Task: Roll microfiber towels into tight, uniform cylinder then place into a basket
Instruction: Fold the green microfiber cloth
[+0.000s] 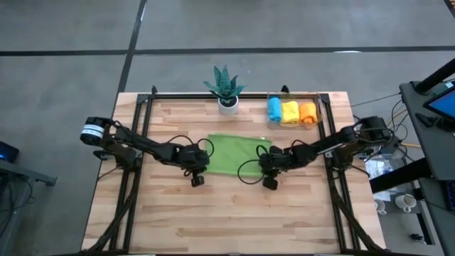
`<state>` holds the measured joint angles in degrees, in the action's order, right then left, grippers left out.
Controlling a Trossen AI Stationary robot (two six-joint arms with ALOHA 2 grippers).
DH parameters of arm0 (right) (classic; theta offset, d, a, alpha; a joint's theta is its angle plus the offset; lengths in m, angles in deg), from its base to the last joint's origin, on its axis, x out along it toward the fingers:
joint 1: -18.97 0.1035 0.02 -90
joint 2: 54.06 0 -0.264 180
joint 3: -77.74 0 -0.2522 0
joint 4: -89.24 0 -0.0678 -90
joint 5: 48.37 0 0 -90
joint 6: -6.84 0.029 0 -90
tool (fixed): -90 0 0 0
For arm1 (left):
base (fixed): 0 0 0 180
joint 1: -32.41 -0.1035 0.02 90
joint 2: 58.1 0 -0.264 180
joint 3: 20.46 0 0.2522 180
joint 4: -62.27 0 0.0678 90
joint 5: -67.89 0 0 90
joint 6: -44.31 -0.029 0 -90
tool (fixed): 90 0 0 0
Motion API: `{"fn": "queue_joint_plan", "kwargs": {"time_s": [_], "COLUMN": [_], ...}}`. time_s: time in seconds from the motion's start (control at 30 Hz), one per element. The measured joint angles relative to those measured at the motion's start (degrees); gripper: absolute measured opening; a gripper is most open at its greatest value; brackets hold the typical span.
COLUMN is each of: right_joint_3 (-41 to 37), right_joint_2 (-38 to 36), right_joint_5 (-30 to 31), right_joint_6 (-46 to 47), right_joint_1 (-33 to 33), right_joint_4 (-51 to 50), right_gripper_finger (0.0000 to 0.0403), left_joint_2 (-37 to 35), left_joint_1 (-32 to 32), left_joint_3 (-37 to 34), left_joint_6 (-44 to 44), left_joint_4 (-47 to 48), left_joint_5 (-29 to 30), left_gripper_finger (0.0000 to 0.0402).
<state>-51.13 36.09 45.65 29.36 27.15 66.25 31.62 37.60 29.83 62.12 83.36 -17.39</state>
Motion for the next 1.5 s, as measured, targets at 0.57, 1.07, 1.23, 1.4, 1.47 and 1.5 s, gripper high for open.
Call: {"fn": "queue_joint_plan", "kwargs": {"time_s": [0.57,1.07,1.23,1.4,1.47,1.5], "right_joint_3": [0.0,-0.1,-0.1,-0.4,-0.4,-0.4], "right_joint_2": [-0.5,-1.0,-1.6,-4.4,-5.6,-6.3], "right_joint_5": [-5.7,-4.0,-2.4,2.7,4.6,5.1], "right_joint_6": [-2.2,-3.0,-3.5,-2.8,-2.8,-2.8], "right_joint_1": [3.8,3.9,3.8,3.9,3.9,3.9], "right_joint_4": [-2.3,-4.2,-5.5,-10.8,-11.4,-11.1], "right_gripper_finger": [0.0009,0.0009,0.0009,0.0009,0.0009,0.0009], "left_joint_2": [0.4,0.4,0.4,0.4,0.4,0.3], "left_joint_1": [3.8,8.0,8.6,8.7,8.7,8.7], "left_joint_3": [2.7,5.7,6.0,6.2,6.7,6.9], "left_joint_6": [10.4,10.0,8.8,5.7,3.3,2.1], "left_joint_4": [-1.0,-2.3,-3.1,-4.3,-4.4,-4.5], "left_joint_5": [-4.9,-5.3,-5.3,-5.3,-4.9,-4.4], "left_gripper_finger": [0.0,0.0,0.0,0.0,0.0,0.0]}}
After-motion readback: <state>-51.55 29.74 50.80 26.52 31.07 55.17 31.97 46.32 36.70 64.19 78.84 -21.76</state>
